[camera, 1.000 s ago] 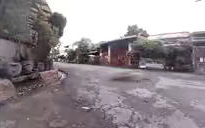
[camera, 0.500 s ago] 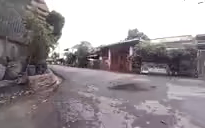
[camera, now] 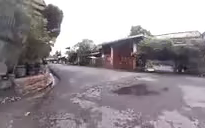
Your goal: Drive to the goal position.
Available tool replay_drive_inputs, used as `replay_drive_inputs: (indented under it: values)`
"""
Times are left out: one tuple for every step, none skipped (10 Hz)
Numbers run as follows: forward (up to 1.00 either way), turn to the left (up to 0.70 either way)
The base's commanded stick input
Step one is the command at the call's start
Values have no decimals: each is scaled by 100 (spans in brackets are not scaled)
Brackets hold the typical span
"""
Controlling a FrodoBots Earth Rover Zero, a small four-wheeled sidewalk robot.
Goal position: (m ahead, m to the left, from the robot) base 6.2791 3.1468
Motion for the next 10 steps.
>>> replay_drive_inputs:
  values:
    - [100, 0]
    - [100, 0]
    - [100, 0]
    - [100, 0]
    - [100, 0]
    - [100, 0]
    - [100, 0]
    - [100, 0]
    - [100, 1]
    - [100, 32]
